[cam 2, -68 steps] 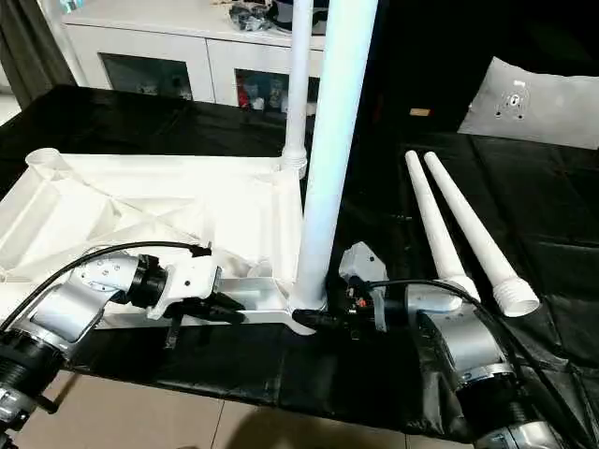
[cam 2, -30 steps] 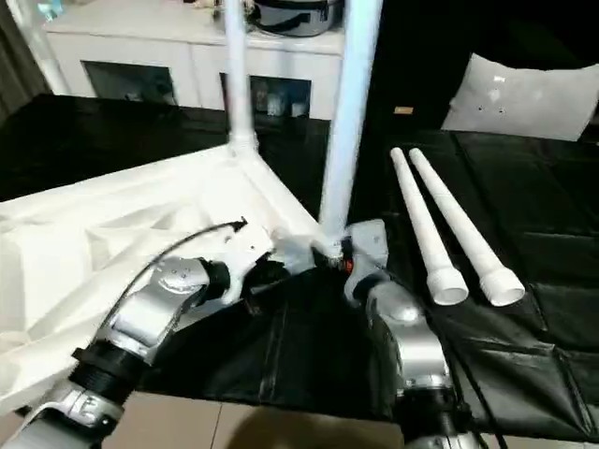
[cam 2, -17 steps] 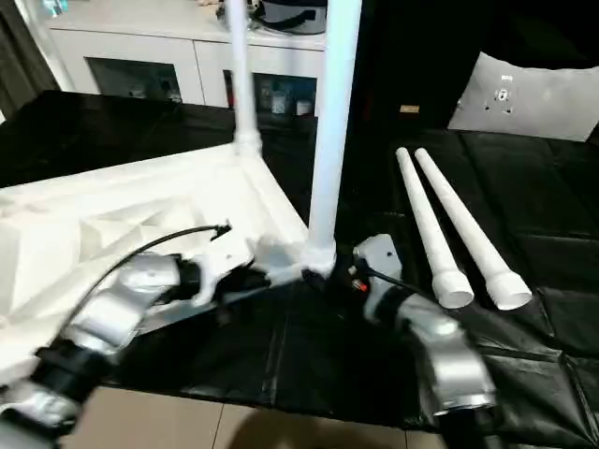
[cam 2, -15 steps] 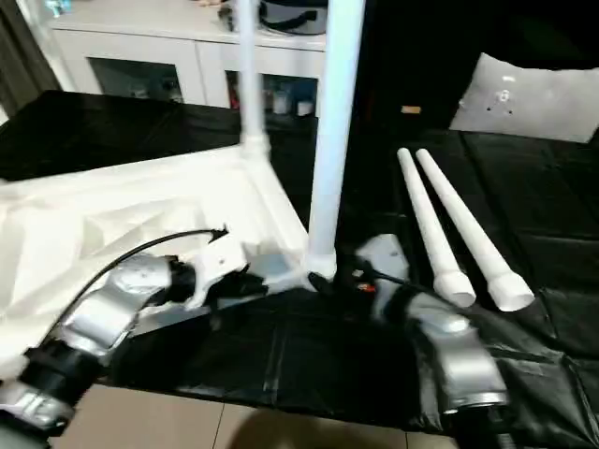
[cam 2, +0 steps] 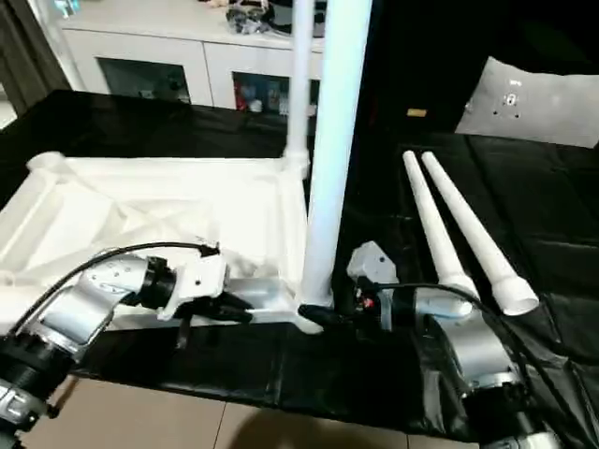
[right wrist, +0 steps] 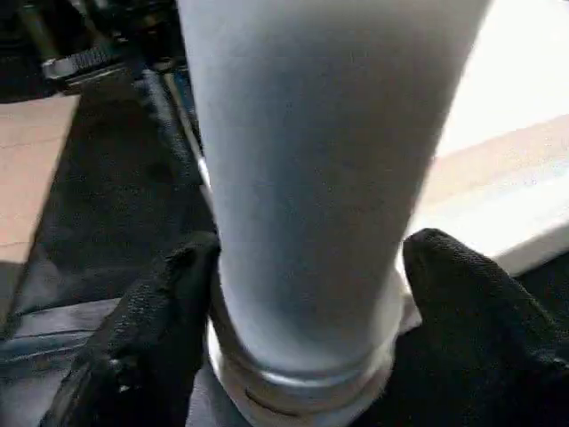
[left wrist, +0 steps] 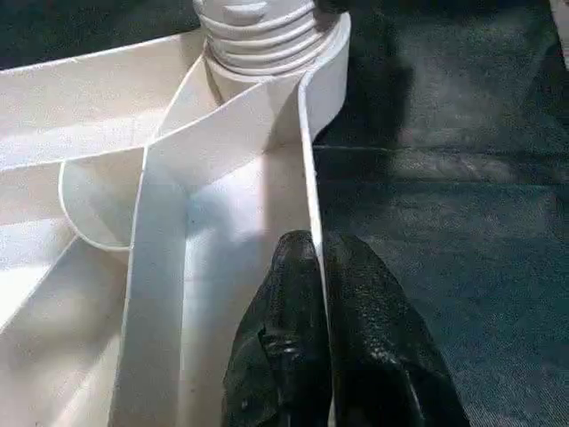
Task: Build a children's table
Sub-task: Rotate leg to tighten
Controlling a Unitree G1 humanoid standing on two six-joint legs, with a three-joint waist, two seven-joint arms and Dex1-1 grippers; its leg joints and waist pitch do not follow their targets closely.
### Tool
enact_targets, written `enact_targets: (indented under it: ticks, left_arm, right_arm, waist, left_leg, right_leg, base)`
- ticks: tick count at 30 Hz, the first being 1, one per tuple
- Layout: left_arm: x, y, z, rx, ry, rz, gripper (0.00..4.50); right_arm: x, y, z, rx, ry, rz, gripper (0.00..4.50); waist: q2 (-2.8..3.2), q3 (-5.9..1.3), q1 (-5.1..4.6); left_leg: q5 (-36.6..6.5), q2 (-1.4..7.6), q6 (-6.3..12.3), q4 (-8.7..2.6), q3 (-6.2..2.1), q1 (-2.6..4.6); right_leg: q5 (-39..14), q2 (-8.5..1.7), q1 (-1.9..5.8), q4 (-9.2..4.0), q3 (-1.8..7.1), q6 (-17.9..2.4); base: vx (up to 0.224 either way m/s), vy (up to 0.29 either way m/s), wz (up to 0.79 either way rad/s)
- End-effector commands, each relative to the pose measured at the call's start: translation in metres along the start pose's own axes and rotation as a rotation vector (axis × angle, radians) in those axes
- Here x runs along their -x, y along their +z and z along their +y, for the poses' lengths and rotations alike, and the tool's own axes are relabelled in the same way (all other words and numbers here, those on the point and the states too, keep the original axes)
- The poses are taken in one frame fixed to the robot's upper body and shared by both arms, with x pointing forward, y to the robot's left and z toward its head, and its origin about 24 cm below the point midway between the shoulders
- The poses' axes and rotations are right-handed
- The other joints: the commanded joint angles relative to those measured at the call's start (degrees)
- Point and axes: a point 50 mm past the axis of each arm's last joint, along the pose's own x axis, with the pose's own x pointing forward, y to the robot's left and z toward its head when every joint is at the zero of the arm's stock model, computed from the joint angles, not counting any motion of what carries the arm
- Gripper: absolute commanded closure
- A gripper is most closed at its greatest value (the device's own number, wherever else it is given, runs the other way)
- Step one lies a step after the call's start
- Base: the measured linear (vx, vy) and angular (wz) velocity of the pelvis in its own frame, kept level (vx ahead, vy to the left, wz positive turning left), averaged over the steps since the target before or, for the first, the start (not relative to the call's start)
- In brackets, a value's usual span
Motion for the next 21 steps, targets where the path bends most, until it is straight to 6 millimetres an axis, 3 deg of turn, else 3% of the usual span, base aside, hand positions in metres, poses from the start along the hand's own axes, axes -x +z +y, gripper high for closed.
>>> enact_targets:
  ticks: [1,4,6,15,18,20,21]
  left_arm:
    - [-0.005,-0.001,-0.005,-0.026,-0.072,0.026,4.5]
    - [-0.005,-0.002,-0.004,-0.028,-0.071,0.028,4.5]
    - [-0.005,-0.002,-0.004,-0.029,-0.069,0.029,4.5]
    - [-0.005,-0.003,-0.002,0.004,-0.045,0.005,4.5]
    - [-0.011,0.003,0.006,0.107,0.069,-0.045,4.5]
    - [-0.015,0.008,0.011,0.158,0.137,-0.061,4.5]
    - [-0.019,0.012,0.015,0.185,0.189,-0.074,4.5]
  right_arm:
    - [0.001,0.002,-0.002,-0.004,0.021,0.003,1.18]
    - [0.0,0.001,-0.001,0.003,0.032,0.011,1.32]
    - [0.0,0.001,-0.002,0.004,0.037,0.012,1.64]
    - [-0.002,-0.001,0.007,-0.029,0.063,-0.028,1.79]
    - [-0.015,-0.001,0.012,-0.097,-0.023,-0.081,1.8]
    - [-0.025,-0.002,0.012,-0.117,-0.113,-0.083,1.8]
    - [-0.034,-0.002,0.013,-0.14,-0.166,-0.095,1.8]
  waist:
    - [-0.4,-3.67,-0.05]
    - [-0.43,-3.67,0.04]
    - [-0.47,-3.68,0.06]
    - [-0.53,-3.69,0.2]
    - [-0.4,-3.58,0.25]
    - [-0.33,-3.44,0.08]
    - [-0.34,-3.24,-0.17]
  left_leg:
    - [-11.8,2.11,4.02,-3.86,-0.31,0.06]
    - [-11.9,2.1,3.78,-3.89,-0.3,0.05]
    - [-11.8,2.01,3.76,-3.84,-0.27,0.03]
    - [-11.7,2.06,3.76,-3.85,-0.27,0.08]
    - [-11.6,2.14,3.35,-3.97,-0.32,0.1]
    - [-12.7,2.11,2.82,-4.03,-0.32,0.24]
    - [-14.2,1.85,2.21,-4.01,-0.41,0.33]
  right_leg:
    - [-23.2,-4.04,3.02,-4.27,2.95,-8.1]
    - [-22.7,-4.03,3.1,-4.19,2.92,-8.2]
    - [-23.3,-4.05,3.11,-4.28,2.92,-8.0]
    - [-24.5,-4.08,3.08,-4.4,2.89,-7.4]
    - [-23.9,-4.05,3.04,-4.31,2.86,-7.9]
    - [-25.8,-4.05,2.84,-4.53,2.77,-7.6]
    - [-29.3,-4.01,2.72,-5.05,2.42,-6.5]
  base:
    - [0.0,0.0,0.0]
    - [0.0,0.0,0.0]
    - [0.0,0.0,0.0]
    - [0.0,0.0,0.0]
    - [0.0,0.0,0.0]
    - [0.0,0.0,0.0]
    - [0.0,0.0,0.0]
